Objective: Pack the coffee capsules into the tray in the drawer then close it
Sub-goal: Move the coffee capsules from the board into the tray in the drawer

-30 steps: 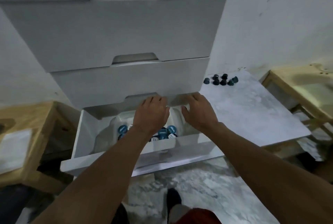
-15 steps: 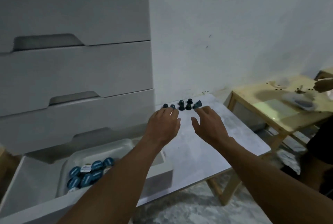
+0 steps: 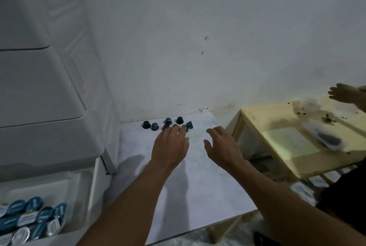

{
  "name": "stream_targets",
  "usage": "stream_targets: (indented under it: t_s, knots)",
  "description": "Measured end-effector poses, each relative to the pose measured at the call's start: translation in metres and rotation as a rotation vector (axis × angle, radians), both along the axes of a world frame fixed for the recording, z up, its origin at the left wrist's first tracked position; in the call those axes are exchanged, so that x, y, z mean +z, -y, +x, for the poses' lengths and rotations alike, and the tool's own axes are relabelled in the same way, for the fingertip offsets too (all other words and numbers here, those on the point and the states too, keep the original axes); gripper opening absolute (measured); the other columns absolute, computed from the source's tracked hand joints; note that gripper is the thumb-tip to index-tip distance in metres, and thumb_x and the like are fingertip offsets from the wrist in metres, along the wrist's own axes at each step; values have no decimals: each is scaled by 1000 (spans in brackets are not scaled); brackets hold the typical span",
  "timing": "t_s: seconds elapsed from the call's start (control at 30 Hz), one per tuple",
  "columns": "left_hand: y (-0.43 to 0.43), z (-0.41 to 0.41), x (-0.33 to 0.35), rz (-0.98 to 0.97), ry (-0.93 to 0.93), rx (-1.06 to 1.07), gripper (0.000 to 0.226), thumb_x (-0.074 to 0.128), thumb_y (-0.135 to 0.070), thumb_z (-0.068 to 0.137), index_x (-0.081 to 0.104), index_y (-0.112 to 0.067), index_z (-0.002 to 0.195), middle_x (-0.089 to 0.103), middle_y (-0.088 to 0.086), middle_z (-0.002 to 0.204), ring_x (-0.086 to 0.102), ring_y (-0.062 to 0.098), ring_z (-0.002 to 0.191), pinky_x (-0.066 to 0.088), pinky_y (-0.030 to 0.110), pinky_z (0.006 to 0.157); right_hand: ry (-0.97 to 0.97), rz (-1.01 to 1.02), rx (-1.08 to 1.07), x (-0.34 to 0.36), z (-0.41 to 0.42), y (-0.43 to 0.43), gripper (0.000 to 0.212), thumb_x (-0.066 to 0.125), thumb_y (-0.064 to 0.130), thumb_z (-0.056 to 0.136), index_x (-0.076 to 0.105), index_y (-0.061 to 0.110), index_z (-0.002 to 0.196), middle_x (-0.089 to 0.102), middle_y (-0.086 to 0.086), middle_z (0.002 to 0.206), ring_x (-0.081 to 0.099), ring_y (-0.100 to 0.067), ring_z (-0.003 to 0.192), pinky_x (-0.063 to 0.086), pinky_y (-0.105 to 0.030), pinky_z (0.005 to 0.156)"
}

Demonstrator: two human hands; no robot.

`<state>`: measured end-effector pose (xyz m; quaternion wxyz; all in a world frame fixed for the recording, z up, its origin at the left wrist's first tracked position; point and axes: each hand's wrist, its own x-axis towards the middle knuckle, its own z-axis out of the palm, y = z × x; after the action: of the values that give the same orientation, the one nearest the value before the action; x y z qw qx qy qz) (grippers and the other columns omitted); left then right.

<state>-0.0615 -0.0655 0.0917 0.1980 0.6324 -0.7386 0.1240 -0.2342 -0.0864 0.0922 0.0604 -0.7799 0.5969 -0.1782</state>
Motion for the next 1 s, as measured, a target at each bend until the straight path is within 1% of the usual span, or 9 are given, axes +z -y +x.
stream_targets:
  t_s: [0.27,0.4,0.47,0.57,0.6,0.67,0.73,0.83,1.0]
  knots:
    - [69,5,-24,136,20,61,21,76,-24,71,68,-14,87,69,2,83,66,20,70,51,27,57,37,73,82,-32,11,79,42,53,29,93,50,13,132,52,-7,135,52,-23,118,43,-30,99]
    - [113,6,-44,280,-27,52,18,59,-24,86,63,-13,100,65,4,100,63,23,89,50,31,71,38,139,96,-51,17,120,42,55,26,93,50,13,132,53,-7,133,53,-24,116,43,-30,98]
    - [136,4,-55,324,-10,28,20,55,-21,88,62,-11,103,64,5,103,62,24,93,51,33,74,25,186,120,-61,19,143,42,55,24,93,49,13,133,52,-7,134,53,-23,117,43,-30,99]
    - [165,3,-72,378,-77,19,18,73,-19,74,66,-14,89,67,3,87,67,20,76,53,29,59,25,251,150,-77,24,180,44,56,22,92,48,14,134,51,-6,135,53,-23,117,42,-30,99]
    - [172,3,-79,409,-121,28,17,72,-19,76,65,-14,91,66,3,89,66,20,78,53,29,60,30,275,162,-82,26,190,43,57,21,92,49,15,134,51,-5,135,53,-23,117,42,-29,98]
    - [184,4,-91,493,-189,33,19,57,-19,90,60,-13,108,63,4,107,62,21,97,52,30,75,40,325,194,-92,33,206,42,57,20,92,50,16,132,51,-4,134,54,-23,115,42,-27,97]
    - [198,7,-107,484,-206,13,26,48,-20,96,53,-13,120,57,5,121,56,20,109,48,28,86,26,370,222,-103,39,220,42,57,19,91,49,17,132,50,-4,134,53,-23,115,42,-27,98]
    - [212,8,-121,519,-265,27,31,49,-21,96,50,-12,125,55,6,126,53,20,113,48,28,90,2,421,231,-115,45,236,43,58,19,91,48,16,133,49,-4,135,53,-24,116,45,-31,101]
    - [221,3,-139,595,-291,24,28,48,-19,95,52,-11,122,56,7,123,54,23,111,47,33,91,-21,420,241,-132,45,251,36,54,17,93,53,11,127,54,-8,129,55,-27,110,46,-31,94]
